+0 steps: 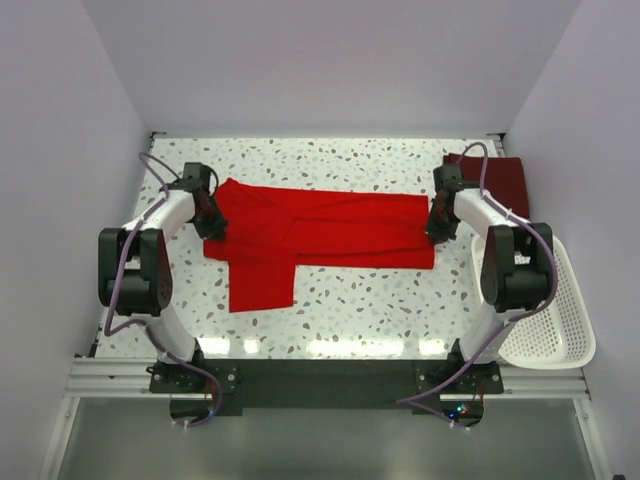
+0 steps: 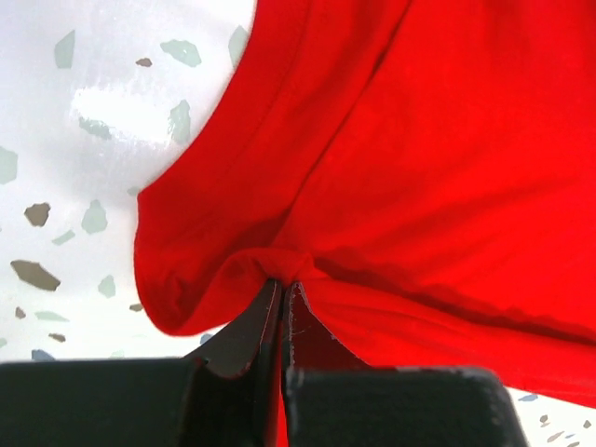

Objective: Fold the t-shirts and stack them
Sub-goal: Fold the tshirt

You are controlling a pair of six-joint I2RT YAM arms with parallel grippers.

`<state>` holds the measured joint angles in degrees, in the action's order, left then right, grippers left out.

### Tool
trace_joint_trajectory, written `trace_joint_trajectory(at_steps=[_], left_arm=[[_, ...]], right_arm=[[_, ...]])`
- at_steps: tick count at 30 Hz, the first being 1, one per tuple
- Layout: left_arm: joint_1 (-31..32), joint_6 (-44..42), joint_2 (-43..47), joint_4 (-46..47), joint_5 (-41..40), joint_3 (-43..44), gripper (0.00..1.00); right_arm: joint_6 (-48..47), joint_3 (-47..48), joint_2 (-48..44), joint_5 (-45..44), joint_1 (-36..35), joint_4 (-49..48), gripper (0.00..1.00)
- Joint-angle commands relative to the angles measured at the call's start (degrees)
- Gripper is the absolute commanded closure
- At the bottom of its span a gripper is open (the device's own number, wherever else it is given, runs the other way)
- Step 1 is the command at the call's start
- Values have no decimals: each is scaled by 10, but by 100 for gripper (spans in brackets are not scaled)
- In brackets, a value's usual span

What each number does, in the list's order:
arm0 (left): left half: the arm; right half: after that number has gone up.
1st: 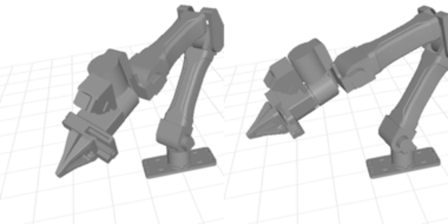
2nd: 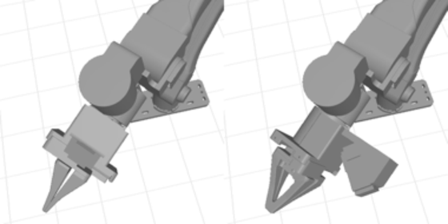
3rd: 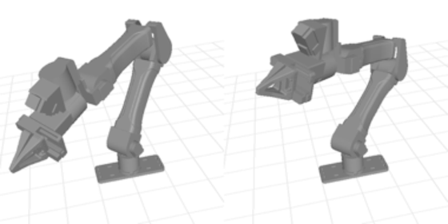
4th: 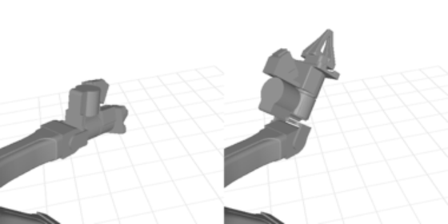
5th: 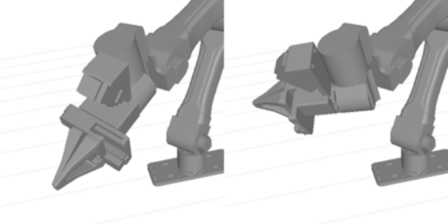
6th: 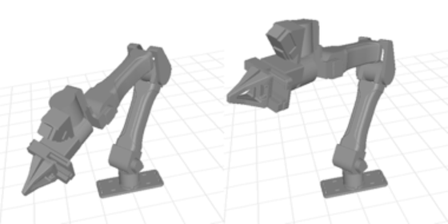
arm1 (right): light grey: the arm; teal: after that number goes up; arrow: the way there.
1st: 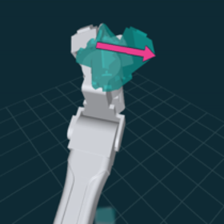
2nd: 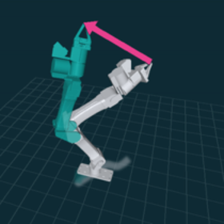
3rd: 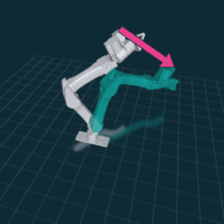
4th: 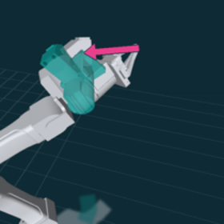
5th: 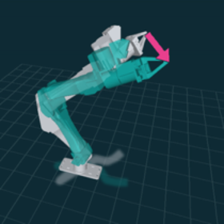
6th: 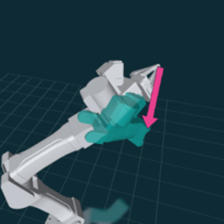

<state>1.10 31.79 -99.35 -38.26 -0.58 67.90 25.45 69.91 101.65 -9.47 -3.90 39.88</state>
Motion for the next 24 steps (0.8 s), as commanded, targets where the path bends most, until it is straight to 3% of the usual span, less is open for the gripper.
trace_joint_trajectory(at_steps=[1, 6, 8, 10, 13, 14, 15, 19, 24], left_arm=[[-11, -11, -18, 34, 3, 22, 96], [-11, -15, -32, 41, -6, 23, 96], [-11, -16, -32, 42, -4, 24, 89], [-11, -17, -17, 48, 2, 21, 73], [-11, -20, 27, 50, -6, 10, 55], [-11, -20, 42, 49, -13, 6, 49], [-11, -21, 56, 46, -27, 0, 37], [-2, -23, 153, 36, -60, -63, 29], [70, -4, 235, 10, -96, -140, 27]], right_arm=[[-5, 7, 24, -2, 3, -39, 100], [-8, -2, 41, 4, 2, -53, 100], [-12, -3, 38, 8, 2, -55, 97], [-20, 1, 30, 17, 1, -53, 90], [-27, 6, -6, 26, 1, -55, 68], [-28, 1, -30, 31, -1, -55, 57], [-29, -2, -42, 39, -1, -55, 52], [-37, -35, -116, 34, -37, -45, 31], [-37, -86, -182, 30, -96, -47, 22]])
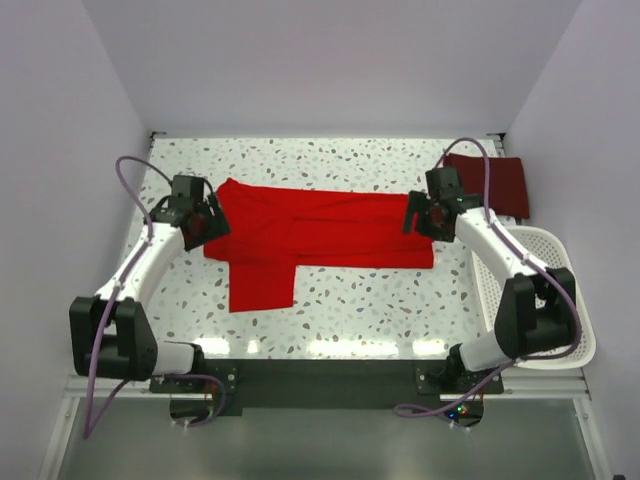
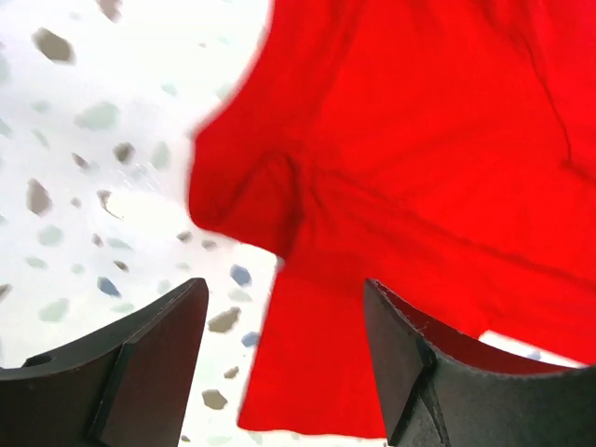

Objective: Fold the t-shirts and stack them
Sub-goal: Fold the tshirt

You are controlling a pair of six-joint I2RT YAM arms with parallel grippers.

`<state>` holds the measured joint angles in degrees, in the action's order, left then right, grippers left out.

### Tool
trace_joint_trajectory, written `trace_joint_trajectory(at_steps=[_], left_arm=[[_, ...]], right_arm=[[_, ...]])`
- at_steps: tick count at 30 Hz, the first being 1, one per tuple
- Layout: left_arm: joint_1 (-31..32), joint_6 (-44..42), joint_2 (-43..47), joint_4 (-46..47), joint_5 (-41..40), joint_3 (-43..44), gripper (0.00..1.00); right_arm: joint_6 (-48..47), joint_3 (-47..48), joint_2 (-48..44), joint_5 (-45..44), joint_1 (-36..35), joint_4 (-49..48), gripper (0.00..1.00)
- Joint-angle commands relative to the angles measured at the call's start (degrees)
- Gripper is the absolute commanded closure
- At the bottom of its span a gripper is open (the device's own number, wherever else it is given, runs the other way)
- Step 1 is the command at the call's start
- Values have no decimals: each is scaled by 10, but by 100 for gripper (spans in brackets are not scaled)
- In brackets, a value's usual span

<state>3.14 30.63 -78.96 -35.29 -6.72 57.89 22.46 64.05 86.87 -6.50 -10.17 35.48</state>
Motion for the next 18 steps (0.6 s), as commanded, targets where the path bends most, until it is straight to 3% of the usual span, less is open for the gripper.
trace_joint_trajectory(at_steps=[1, 6, 18], left_arm=[[67, 26, 52, -24, -39, -65, 27], [131, 77, 84, -14, -34, -154, 31], [226, 137, 13, -16, -84, -195, 51]], right_arm=[[-6, -44, -55, 12, -44, -4, 22], [1, -93, -106, 56, -69, -16, 21], [-4, -173, -142, 105, -72, -42, 17]])
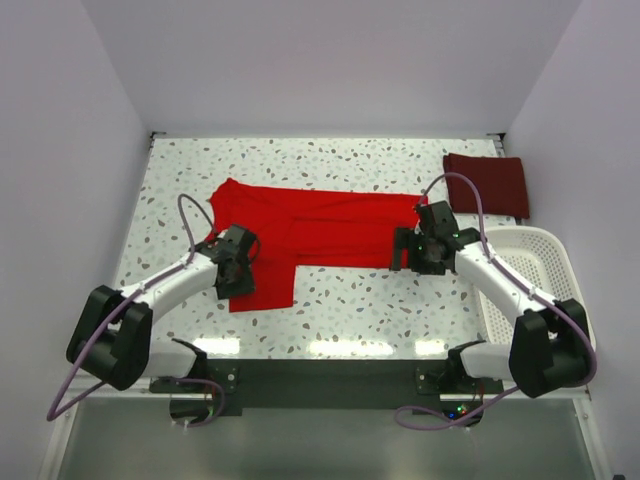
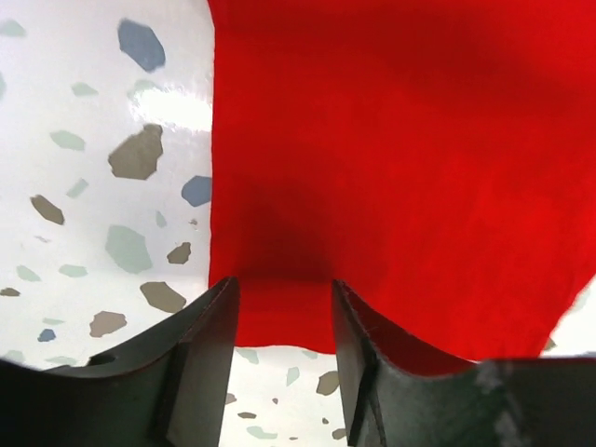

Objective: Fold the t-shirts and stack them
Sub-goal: Fold the tshirt

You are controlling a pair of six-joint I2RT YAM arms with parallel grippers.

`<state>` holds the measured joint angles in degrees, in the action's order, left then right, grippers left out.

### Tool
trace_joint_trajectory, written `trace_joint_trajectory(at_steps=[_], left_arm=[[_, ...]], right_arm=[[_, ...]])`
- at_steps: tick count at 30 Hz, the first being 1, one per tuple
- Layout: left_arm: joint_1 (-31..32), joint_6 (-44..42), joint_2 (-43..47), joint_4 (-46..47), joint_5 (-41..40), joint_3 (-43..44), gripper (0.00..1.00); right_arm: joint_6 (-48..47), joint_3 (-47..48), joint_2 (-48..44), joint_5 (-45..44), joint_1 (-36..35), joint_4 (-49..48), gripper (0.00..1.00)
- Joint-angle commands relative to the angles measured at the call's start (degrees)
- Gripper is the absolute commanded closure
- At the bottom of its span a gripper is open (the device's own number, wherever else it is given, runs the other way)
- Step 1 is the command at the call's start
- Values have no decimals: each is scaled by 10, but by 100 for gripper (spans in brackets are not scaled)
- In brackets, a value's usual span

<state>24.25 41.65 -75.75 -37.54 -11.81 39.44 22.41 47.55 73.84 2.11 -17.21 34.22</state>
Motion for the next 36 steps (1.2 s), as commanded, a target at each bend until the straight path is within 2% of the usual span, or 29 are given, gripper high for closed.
trace_joint_trajectory(at_steps=[1, 4, 6, 7, 8, 11, 14, 20, 24, 29, 33, 36], left_arm=[[18, 29, -26, 9, -37, -13, 53], [28, 37, -48, 19, -43, -21, 59], [38, 39, -64, 22, -48, -22, 68], [40, 41, -69, 23, -50, -21, 73], [43, 42, -71, 23, -51, -18, 85], [48, 40, -71, 16, -48, 0, 100], [47, 25, -64, -1, -53, 56, 100], [36, -35, -113, -32, -80, 245, 100], [-4, -71, -207, -34, -91, 377, 100], [-41, -104, -299, -19, -90, 494, 100], [-48, -126, -380, -14, -91, 598, 100], [-49, -145, -413, 5, -89, 636, 100]], right_arm=[[-6, -9, -10, 18, -1, -30, 16], [-12, -12, -3, 20, -1, -34, 16], [-13, -12, -1, 23, -1, -35, 16], [-13, -12, 2, 25, -1, -36, 16], [-15, -12, 3, 28, -1, -39, 16], [-17, -11, 7, 34, -2, -42, 16], [-22, -8, 11, 40, -1, -42, 16], [-46, 5, 15, 40, -2, -33, 16], [-47, 4, 3, 52, -1, -35, 16], [-49, 3, -5, 75, -1, -45, 16], [-51, 3, -2, 76, -1, -49, 16], [-53, 0, 9, 82, -1, -54, 16]])
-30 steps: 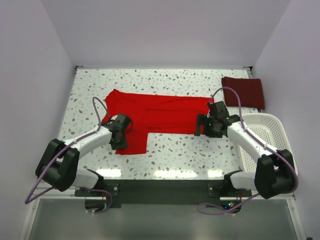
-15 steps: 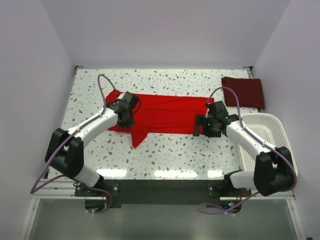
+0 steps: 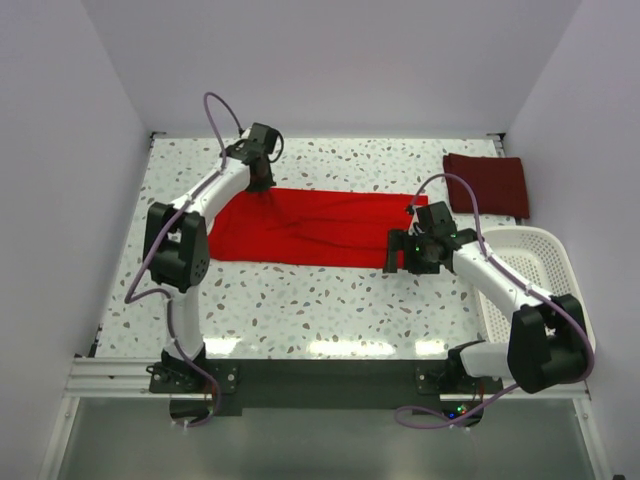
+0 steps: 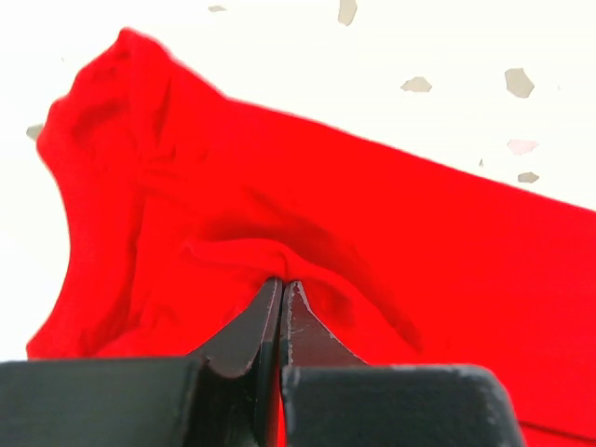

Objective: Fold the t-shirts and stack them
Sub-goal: Fold the tshirt

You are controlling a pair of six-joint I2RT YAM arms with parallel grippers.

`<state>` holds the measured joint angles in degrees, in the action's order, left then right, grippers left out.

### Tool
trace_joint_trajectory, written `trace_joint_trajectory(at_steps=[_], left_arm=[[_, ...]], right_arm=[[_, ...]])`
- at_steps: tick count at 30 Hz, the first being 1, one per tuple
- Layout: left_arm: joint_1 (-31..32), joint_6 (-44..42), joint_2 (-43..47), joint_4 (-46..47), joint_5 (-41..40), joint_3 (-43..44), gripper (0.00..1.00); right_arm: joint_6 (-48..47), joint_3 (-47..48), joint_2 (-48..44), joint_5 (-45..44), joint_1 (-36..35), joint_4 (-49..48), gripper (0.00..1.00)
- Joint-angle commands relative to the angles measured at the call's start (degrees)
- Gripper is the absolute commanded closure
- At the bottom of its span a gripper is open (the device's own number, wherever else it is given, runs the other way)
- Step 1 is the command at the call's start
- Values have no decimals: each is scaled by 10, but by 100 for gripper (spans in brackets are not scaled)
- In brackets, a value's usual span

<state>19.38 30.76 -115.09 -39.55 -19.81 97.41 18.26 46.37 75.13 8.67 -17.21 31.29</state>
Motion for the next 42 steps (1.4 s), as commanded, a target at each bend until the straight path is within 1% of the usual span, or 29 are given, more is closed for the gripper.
trace_joint_trajectory(at_steps=[1, 4, 5, 6, 7, 10, 12, 13, 15, 16, 17, 18, 19, 20, 21, 22, 23, 24, 25, 26, 27, 28, 29, 31, 32, 35, 38, 42], left_arm=[[0, -38, -25, 30, -8, 60, 100], [-4, -40, -44, 38, -9, 70, 97], [-7, -40, -51, 44, -9, 70, 92], [-9, -40, -54, 45, -8, 71, 90], [-11, -40, -57, 50, -7, 71, 84], [-13, -39, -61, 63, -5, 65, 71], [-15, -35, -55, 68, -1, 64, 65], [-17, -33, -52, 68, 2, 64, 59], [-22, -25, -27, 64, 10, 60, 54], [-22, -23, -14, 65, 11, 54, 46], [-25, -20, 19, 68, 11, 33, 41], [-26, -18, 38, 70, 14, 18, 40], [-28, -16, 58, 75, 15, 2, 35], [-31, -13, 95, 76, 15, -35, 35], [-33, -11, 114, 76, 19, -55, 34], [-36, -8, 131, 75, 21, -76, 35], [-42, -5, 166, 69, 21, -117, 36], [-45, -6, 183, 68, 26, -139, 37], [-50, -8, 201, 69, 28, -162, 40], [-58, -10, 238, 70, 28, -208, 41], [-61, -16, 258, 75, 31, -232, 42], [-67, -18, 276, 83, 33, -255, 42], [-67, -21, 311, 87, 32, -299, 42], [-68, -25, 343, 102, 17, -339, 42], [-69, -25, 368, 107, 11, -375, 41], [-70, -22, 395, 123, -1, -426, 41], [-71, -18, 401, 135, 6, -451, 41], [-71, -17, 396, 137, 4, -454, 41]], right_arm=[[-11, 12, -1, 16, -1, -26, 16], [-10, 13, 8, 16, -1, -31, 16], [-9, 13, 13, 16, -2, -34, 16], [-9, 14, 16, 15, -1, -34, 16], [-8, 16, 17, 15, -2, -34, 16], [-5, 25, 24, 8, -2, -38, 16], [-2, 36, 32, -3, -3, -39, 16], [3, 42, 34, -18, -2, -39, 16], [5, 52, 45, -27, -2, -40, 17], [11, 64, 50, -40, -3, -42, 18], [12, 68, 53, -43, -2, -46, 19], [13, 72, 57, -42, -3, -50, 23], [17, 78, 65, -38, -3, -57, 26], [20, 79, 70, -23, -2, -73, 29], [24, 82, 75, -9, -3, -82, 36], [30, 83, 86, 0, -7, -91, 40], [32, 85, 92, 8, -11, -109, 44], [34, 88, 99, 9, -15, -118, 52], [36, 89, 117, 7, -27, -126, 56], [37, 92, 127, 5, -32, -140, 59], [40, 98, 139, 6, -36, -146, 62], [44, 101, 149, 6, -44, -151, 63], [48, 102, 170, 5, -47, -166, 63], [54, 107, 187, -8, -55, -179, 64], [56, 107, 203, -10, -57, -194, 64], [61, 119, 229, -16, -60, -207, 66], [55, 141, 258, -47, -60, -200, 66], [34, 191, 277, -101, -59, -181, 66]])
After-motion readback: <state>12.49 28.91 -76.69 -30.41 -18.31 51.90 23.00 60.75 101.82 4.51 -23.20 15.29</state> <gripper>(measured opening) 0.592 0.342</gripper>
